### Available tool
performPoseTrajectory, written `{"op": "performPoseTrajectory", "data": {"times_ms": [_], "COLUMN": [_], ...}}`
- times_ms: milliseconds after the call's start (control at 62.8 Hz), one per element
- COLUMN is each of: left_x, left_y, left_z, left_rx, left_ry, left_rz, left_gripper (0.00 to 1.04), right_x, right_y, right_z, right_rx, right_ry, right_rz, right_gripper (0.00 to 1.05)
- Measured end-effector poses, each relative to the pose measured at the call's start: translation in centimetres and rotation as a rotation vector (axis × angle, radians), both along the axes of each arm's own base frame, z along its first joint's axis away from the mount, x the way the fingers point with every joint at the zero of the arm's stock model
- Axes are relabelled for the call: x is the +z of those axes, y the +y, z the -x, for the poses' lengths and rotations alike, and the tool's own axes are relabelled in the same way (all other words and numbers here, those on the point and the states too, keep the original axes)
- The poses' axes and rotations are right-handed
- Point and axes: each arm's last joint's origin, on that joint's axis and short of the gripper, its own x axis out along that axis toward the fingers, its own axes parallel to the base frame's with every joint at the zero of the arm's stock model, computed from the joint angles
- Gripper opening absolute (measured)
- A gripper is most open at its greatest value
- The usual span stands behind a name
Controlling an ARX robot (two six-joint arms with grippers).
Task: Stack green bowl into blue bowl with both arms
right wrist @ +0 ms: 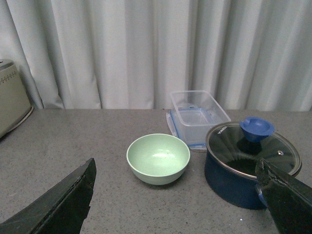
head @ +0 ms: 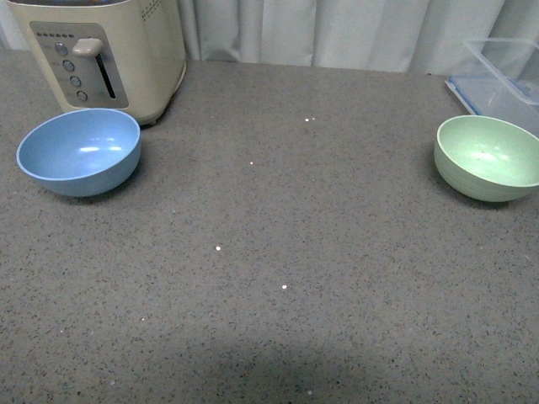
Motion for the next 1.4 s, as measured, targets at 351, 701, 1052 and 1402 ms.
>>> {"op": "performPoseTrajectory", "data": {"times_ms": [351, 701, 1052, 1402], "left_x": [0.0, 0.0, 0.0, 0.0], "left_y": [0.0, 0.0, 0.0, 0.0], "left_z": [0.0, 0.0, 0.0, 0.0], "left_rx": [0.0, 0.0, 0.0, 0.0], "left_ry": [0.0, 0.0, 0.0, 0.0], "left_rz": [0.0, 0.0, 0.0, 0.0], "left_gripper": [0.98, 0.98, 0.98, 0.98], "right_x": [0.0, 0.0, 0.0, 0.0], "right_y": [0.0, 0.0, 0.0, 0.0], "right_z": [0.0, 0.0, 0.0, 0.0], "right_rx": [0.0, 0.0, 0.0, 0.0], "right_ry": [0.0, 0.0, 0.0, 0.0], "right_rz": [0.0, 0.0, 0.0, 0.0], "right_gripper": [0.96, 0.96, 0.96, 0.96]}}
